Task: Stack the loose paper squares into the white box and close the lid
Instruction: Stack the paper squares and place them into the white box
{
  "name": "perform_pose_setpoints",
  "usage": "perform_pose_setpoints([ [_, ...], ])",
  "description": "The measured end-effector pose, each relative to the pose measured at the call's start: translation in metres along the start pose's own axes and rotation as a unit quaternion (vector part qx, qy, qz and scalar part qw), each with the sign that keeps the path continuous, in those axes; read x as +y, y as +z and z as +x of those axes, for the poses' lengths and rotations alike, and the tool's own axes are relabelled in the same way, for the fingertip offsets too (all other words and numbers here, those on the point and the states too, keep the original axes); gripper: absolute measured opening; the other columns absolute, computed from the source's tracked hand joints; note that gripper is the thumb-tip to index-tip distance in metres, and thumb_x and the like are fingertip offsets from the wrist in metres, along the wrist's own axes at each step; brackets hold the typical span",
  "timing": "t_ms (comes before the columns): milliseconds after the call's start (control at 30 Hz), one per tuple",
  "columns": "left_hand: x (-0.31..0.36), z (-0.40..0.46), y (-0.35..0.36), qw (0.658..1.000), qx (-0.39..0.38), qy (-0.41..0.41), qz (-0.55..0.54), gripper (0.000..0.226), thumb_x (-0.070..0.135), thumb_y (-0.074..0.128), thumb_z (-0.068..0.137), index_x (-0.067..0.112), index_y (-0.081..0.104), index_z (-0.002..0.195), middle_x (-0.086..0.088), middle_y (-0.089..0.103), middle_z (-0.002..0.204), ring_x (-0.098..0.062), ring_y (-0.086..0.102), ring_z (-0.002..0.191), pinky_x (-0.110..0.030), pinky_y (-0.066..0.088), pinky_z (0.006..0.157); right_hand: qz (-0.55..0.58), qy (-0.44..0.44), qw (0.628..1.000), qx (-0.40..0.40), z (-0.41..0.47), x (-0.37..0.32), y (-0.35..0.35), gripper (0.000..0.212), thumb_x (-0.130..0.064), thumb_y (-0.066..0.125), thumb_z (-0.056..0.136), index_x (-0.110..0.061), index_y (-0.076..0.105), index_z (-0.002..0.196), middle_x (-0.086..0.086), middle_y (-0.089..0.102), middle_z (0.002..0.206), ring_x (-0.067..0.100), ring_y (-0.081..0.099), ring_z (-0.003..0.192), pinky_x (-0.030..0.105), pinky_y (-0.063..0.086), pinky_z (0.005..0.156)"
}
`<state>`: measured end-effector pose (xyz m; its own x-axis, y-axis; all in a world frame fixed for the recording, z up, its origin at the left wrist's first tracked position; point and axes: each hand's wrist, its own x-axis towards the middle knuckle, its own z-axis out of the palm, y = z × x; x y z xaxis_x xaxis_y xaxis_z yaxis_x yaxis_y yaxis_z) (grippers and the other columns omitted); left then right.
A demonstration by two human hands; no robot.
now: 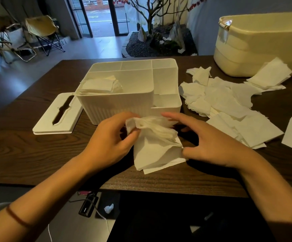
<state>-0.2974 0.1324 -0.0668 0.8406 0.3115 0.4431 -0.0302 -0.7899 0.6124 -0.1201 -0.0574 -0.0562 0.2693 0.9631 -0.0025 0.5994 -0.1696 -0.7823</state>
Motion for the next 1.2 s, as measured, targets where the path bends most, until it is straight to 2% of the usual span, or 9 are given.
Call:
perform_pose_setpoints([
  [100,0.001,-0.005,0.005,0.978,0.003,0.133,0.164,0.025,0.018,0.062,0.091,0.009,0.069,0.113,-0.003,0.065,0.112,-0.020,0.065,0.099,-0.038,0.056,0.078,-0.118,0.006,0.992,0.055,-0.001,0.005,0.005,0.073,0.000,0.057,0.085,-0.049,0.044,0.138,-0.020,0.051,0.135,-0.003,0.041,0.123,0.007,0.033,0.102],
  [233,0.001,-0.018,0.003,0.966,-0.070,0.134,0.210,0.038,0.022,0.059,0.083,0.014,0.068,0.119,-0.003,0.060,0.122,-0.021,0.061,0.107,-0.039,0.057,0.076,-0.098,-0.014,0.989,0.107,-0.007,0.005,0.006,0.064,0.002,0.056,0.083,-0.046,0.054,0.125,-0.017,0.058,0.123,-0.003,0.048,0.115,0.008,0.037,0.098],
  [367,0.003,-0.025,-0.006,0.971,-0.121,0.088,0.185,0.046,0.033,0.059,0.082,0.020,0.067,0.125,0.003,0.057,0.128,-0.016,0.057,0.116,-0.038,0.055,0.088,-0.085,-0.043,0.989,0.111,-0.011,-0.002,0.004,0.034,-0.021,0.068,0.083,-0.039,0.057,0.110,-0.019,0.056,0.104,0.002,0.051,0.104,0.022,0.046,0.087],
  [567,0.019,-0.016,-0.003,0.984,-0.098,0.023,0.145,0.039,0.032,0.053,0.082,0.028,0.065,0.119,0.013,0.062,0.114,-0.012,0.062,0.105,-0.040,0.054,0.082,-0.220,-0.010,0.975,0.011,-0.019,-0.010,0.012,0.062,-0.065,0.071,0.074,-0.051,0.037,0.125,-0.029,0.040,0.117,-0.003,0.040,0.110,0.019,0.042,0.088],
  [667,0.028,-0.009,0.002,0.985,-0.066,0.037,0.154,0.031,0.035,0.052,0.089,0.028,0.067,0.115,0.012,0.065,0.106,-0.010,0.062,0.096,-0.038,0.054,0.074,-0.231,-0.049,0.967,0.097,-0.021,-0.005,0.016,0.031,-0.038,0.067,0.086,-0.040,0.049,0.111,-0.019,0.048,0.103,0.004,0.048,0.091,0.025,0.045,0.074],
  [733,0.035,-0.005,0.005,0.982,-0.050,0.050,0.173,0.031,0.037,0.052,0.091,0.026,0.067,0.115,0.009,0.065,0.107,-0.011,0.061,0.096,-0.036,0.055,0.074,-0.241,-0.049,0.958,0.148,-0.022,0.000,0.015,0.025,-0.021,0.065,0.086,-0.033,0.056,0.107,-0.013,0.052,0.096,0.007,0.049,0.082,0.032,0.047,0.067],
  [867,0.039,-0.013,0.020,0.957,-0.133,0.087,0.244,0.049,0.048,0.053,0.086,0.024,0.063,0.128,0.002,0.061,0.123,-0.018,0.058,0.110,-0.040,0.055,0.086,-0.260,-0.021,0.954,0.149,-0.026,0.008,0.018,0.035,-0.014,0.058,0.088,-0.031,0.055,0.118,-0.010,0.052,0.106,0.012,0.046,0.097,0.039,0.050,0.077],
  [1033,0.036,-0.031,0.012,0.959,-0.179,0.072,0.209,0.069,0.074,0.046,0.090,0.034,0.047,0.147,0.012,0.046,0.149,-0.005,0.038,0.138,-0.032,0.034,0.112,-0.252,0.015,0.961,0.117,-0.030,0.009,0.009,0.066,-0.001,0.053,0.087,-0.035,0.041,0.142,-0.009,0.048,0.123,0.011,0.041,0.113,0.027,0.041,0.095],
  [1200,0.040,-0.023,0.010,0.950,-0.186,0.058,0.244,0.075,0.083,0.044,0.085,0.034,0.054,0.141,0.012,0.054,0.138,-0.009,0.051,0.123,-0.035,0.048,0.098,-0.230,0.013,0.968,0.101,-0.031,0.008,0.009,0.068,0.004,0.051,0.083,-0.036,0.045,0.138,-0.013,0.051,0.121,0.007,0.040,0.108,0.023,0.038,0.091],
])
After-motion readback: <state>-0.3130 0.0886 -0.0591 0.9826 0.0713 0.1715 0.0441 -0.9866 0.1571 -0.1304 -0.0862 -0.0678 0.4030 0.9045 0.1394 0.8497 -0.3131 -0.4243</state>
